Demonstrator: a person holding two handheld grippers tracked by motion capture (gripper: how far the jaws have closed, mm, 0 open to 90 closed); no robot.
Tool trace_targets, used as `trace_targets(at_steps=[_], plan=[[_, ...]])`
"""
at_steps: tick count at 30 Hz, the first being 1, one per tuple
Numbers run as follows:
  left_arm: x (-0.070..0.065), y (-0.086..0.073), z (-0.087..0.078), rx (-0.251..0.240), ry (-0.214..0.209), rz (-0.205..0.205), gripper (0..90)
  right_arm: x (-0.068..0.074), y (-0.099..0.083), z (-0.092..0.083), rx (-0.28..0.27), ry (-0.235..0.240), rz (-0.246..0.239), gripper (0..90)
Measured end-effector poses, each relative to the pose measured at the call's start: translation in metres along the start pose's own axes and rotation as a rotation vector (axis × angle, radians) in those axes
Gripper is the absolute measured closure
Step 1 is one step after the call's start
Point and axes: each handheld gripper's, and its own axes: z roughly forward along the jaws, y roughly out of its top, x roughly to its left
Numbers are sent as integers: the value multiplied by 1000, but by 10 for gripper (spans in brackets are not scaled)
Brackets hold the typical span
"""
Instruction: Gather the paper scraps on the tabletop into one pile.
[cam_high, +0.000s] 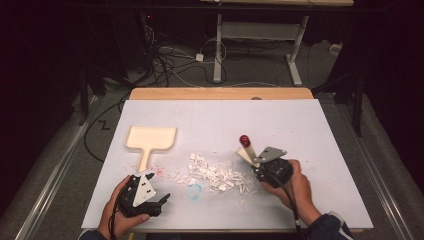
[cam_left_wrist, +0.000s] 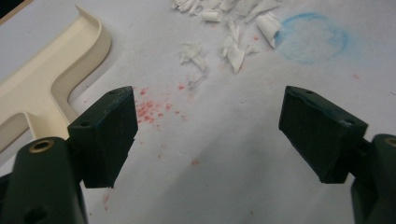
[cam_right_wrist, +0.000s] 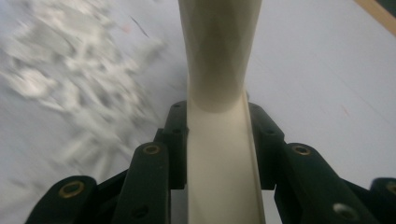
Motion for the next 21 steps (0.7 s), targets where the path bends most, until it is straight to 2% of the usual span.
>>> trace_targets(at_steps=[1, 2, 4, 7, 9, 11, 14, 16, 17, 21], plan=[[0, 0, 0, -2, -1, -1, 186, 0, 0, 0, 0, 0, 0, 672], [0, 0, 0, -3, -2, -1, 186, 9, 5, 3, -12, -5, -23, 672], [0, 0, 1, 2, -5, 6, 186, 25, 15, 8, -36, 25, -55, 671], [-1, -1, 1, 1, -10, 9, 186, 41, 28, 13, -78, 46, -76, 672], [-1, -1, 0, 1, -10, 8, 186, 45, 35, 12, -114, 76, -68, 674], [0, -2, 0, 1, -10, 5, 186, 43, 40, 6, -157, 109, -43, 679], [0, -2, -1, 1, -6, 4, 186, 38, 41, -1, -181, 114, -41, 679], [0, -3, -2, -7, -2, -5, 186, 30, 38, -10, -217, 134, -38, 678], [0, -3, -2, -6, -1, -6, 186, 24, 35, -17, -223, 146, -22, 678], [-1, -3, -2, 8, 2, -1, 186, 3, 22, -40, -242, 186, -11, 678]])
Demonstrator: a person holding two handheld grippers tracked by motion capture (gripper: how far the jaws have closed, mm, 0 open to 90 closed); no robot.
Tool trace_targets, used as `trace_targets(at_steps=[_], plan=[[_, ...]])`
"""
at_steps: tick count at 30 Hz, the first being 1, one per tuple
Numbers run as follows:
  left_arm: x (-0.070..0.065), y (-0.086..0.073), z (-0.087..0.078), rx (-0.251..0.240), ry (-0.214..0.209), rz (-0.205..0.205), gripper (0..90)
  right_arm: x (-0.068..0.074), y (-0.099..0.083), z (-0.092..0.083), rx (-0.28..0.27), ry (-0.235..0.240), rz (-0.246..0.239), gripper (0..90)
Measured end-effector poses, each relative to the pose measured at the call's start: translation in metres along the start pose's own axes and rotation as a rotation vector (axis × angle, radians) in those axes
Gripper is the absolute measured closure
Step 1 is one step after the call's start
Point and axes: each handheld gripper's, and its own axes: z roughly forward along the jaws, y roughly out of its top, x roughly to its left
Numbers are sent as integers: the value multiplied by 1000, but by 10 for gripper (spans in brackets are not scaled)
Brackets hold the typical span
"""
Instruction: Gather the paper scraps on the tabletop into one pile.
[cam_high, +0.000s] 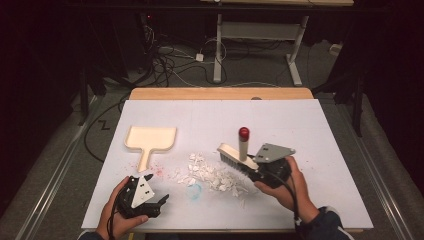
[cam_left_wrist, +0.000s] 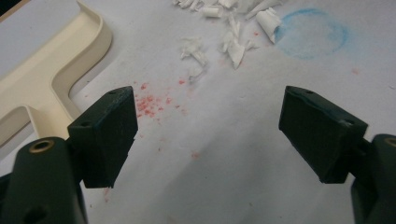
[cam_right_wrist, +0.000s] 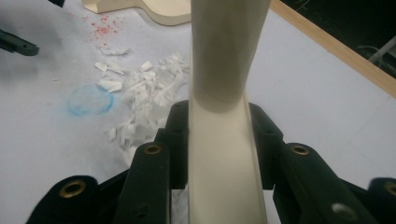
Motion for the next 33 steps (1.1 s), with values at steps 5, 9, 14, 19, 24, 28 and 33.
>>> trace_targets(at_steps=[5, 9, 14, 19, 24, 28, 33], plan=[[-1, 1, 0, 0, 1, 3, 186, -14, -20, -30, 27, 47, 8, 678], [-1, 1, 1, 3, -2, 1, 186, -21, -42, -52, 41, 74, 10, 678], [-2, 2, 3, 7, -7, 9, 186, -22, -59, -75, 73, 69, 7, 679], [-2, 4, 6, 12, -20, 21, 191, -18, -68, -72, 206, 107, -27, 680], [-2, 6, 6, 6, -25, 27, 192, -6, -63, -50, 193, 166, -42, 680], [-2, 6, 7, 6, -26, 27, 192, 6, -51, -22, 164, 188, -50, 680], [-2, 5, 7, 6, -26, 23, 192, 10, -36, 3, 114, 188, -27, 679]])
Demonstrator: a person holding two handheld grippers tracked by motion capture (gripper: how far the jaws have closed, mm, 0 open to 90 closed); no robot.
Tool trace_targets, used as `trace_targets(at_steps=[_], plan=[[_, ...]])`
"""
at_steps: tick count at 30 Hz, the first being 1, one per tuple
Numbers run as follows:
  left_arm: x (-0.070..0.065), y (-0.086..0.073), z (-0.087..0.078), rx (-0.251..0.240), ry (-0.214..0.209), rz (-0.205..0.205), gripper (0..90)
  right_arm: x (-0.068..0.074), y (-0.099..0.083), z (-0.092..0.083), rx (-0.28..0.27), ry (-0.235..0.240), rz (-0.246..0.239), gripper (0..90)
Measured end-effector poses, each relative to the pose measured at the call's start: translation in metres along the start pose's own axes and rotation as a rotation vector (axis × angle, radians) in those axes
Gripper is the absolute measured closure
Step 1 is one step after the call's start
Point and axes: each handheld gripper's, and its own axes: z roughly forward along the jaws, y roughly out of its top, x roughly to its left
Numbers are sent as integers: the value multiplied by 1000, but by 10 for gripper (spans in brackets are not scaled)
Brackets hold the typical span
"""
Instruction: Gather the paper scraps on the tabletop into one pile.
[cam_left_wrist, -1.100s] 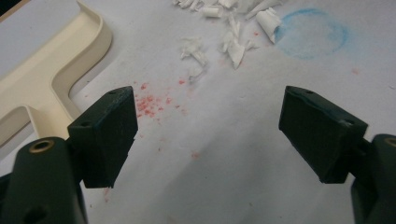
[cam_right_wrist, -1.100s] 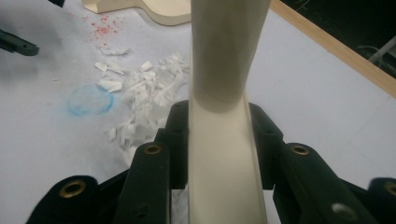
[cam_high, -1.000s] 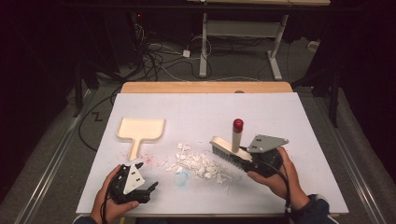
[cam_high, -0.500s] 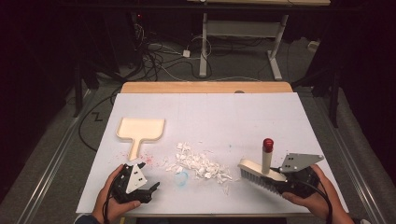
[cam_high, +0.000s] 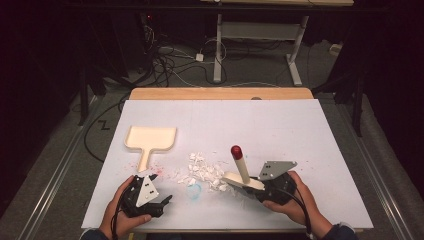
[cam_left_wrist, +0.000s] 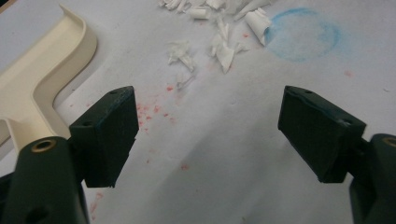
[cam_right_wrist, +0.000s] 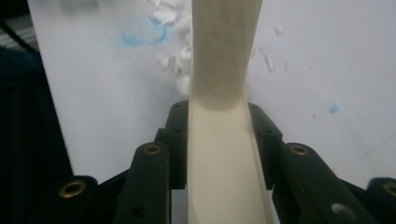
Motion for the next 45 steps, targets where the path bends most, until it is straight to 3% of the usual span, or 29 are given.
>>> trace_targets(at_steps=[7, 14, 21, 26, 32, 33, 35, 40, 45], plan=[[0, -2, -1, 3, 0, -1, 192, -7, 20, 7, -121, -38, 25, 679], [0, -2, -3, -2, 5, -7, 192, -9, 11, -26, -193, -31, -7, 679], [0, 0, -3, -9, 7, -7, 192, -2, -18, -61, -138, -11, -34, 679], [0, 1, -3, -6, 7, -2, 192, 5, -36, -72, -98, 53, -34, 679], [5, 0, -9, -37, 28, -24, 191, 17, -39, -52, -26, 146, -63, 680], [5, 0, -10, -39, 29, -24, 191, 19, -35, -41, -36, 138, -72, 679], [5, 0, -10, -38, 28, -19, 191, 18, -33, -36, -47, 114, -72, 680], [3, 0, -9, -32, 19, -4, 191, 9, -18, -7, -84, 108, -53, 680], [3, 0, -8, -30, 17, -5, 191, 7, 0, 8, -140, 80, -67, 680]])
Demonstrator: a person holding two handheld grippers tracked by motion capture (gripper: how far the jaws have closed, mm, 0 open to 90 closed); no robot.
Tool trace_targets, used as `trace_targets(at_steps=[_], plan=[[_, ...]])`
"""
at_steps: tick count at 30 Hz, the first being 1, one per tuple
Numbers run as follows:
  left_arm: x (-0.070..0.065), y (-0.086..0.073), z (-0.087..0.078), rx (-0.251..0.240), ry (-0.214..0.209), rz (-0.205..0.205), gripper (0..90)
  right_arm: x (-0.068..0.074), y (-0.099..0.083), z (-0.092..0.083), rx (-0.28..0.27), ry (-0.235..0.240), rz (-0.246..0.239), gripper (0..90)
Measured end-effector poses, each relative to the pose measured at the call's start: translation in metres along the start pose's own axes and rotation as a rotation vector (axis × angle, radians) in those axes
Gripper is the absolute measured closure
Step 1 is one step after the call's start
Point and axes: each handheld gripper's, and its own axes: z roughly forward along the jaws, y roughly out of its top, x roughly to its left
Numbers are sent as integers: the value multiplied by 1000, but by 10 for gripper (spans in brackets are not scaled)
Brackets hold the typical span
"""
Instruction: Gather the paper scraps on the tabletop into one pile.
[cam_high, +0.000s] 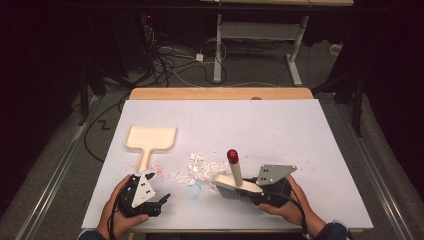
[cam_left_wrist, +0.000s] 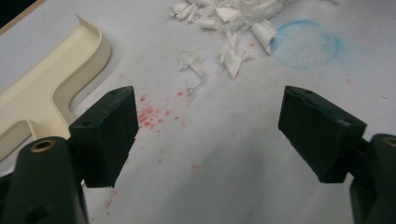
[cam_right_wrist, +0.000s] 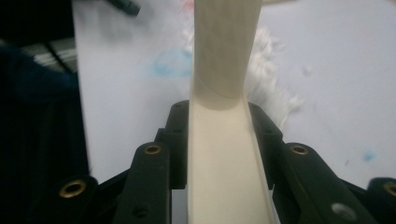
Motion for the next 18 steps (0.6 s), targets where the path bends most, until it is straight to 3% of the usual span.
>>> trace_targets(at_steps=[6, 12, 16, 18], plan=[[2, -1, -4, -10, 11, -5, 189, -4, 17, 10, -98, -25, 44, 680], [10, -3, -15, -60, 54, -57, 174, 3, 36, 18, -208, -34, 73, 679], [12, -4, -21, -89, 63, -75, 166, 18, 49, 43, -209, 2, 80, 679], [14, -5, -22, -96, 74, -65, 166, 27, 54, 59, -197, 10, 71, 679]])
